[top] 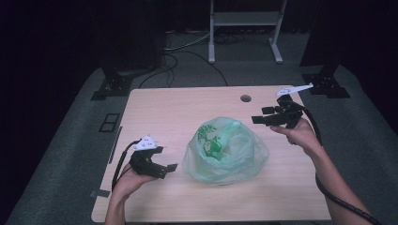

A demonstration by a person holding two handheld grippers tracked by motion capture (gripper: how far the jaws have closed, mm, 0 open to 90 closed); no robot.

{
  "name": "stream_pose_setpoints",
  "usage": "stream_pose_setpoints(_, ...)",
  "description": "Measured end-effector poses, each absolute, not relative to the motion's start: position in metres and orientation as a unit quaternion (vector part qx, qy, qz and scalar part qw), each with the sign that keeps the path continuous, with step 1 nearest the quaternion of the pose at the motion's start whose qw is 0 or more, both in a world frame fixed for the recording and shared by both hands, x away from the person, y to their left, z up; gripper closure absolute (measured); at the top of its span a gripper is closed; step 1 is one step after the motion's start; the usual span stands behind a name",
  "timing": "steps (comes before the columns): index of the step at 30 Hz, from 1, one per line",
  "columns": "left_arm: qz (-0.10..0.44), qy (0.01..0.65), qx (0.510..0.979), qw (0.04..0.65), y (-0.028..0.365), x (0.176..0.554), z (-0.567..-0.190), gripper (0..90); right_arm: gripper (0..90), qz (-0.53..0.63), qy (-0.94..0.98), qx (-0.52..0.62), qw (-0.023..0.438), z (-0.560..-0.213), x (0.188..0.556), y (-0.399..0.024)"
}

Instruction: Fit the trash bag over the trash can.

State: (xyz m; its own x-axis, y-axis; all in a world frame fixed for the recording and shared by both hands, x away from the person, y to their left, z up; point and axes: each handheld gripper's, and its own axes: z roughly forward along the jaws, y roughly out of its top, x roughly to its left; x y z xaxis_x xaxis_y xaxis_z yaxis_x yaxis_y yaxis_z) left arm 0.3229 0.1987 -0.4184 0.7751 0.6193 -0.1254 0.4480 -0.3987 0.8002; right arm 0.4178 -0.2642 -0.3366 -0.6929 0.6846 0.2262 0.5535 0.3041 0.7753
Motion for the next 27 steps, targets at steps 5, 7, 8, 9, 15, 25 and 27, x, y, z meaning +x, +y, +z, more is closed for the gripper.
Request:
stream_pose_setpoints(5, 0.097, 0.323, 0.831, 0.442, 0.199, 0.323, -0.418, 4.8, 26.6, 0.446, 0.803, 0.389, 0.069, -0.348, 0.416, -0.27)
stream_pose_setpoints(7, 0.096, 0.325, 0.831, 0.441, 0.199, 0.323, -0.419, 4.8, 26.6, 0.445, 0.803, 0.392, 0.067, -0.354, 0.415, -0.273)
stream_pose_setpoints(8, 0.096, 0.324, 0.832, 0.441, 0.198, 0.323, -0.419, 4.8, 26.6, 0.444, 0.802, 0.393, 0.066, -0.356, 0.414, -0.274)
stream_pose_setpoints(9, 0.096, 0.324, 0.832, 0.441, 0.198, 0.323, -0.419, 4.8, 26.6, 0.445, 0.802, 0.394, 0.065, -0.359, 0.413, -0.276)
stream_pose_setpoints(15, 0.097, 0.323, 0.831, 0.442, 0.197, 0.323, -0.419, 4.8, 26.6, 0.448, 0.794, 0.406, 0.054, -0.377, 0.407, -0.287)
stream_pose_setpoints(25, 0.095, 0.322, 0.833, 0.439, 0.197, 0.321, -0.419, 4.8, 26.6, 0.453, 0.787, 0.417, 0.046, -0.394, 0.394, -0.303)
stream_pose_setpoints(27, 0.094, 0.323, 0.833, 0.439, 0.197, 0.321, -0.419, 4.8, 26.6, 0.455, 0.785, 0.417, 0.046, -0.396, 0.391, -0.307)
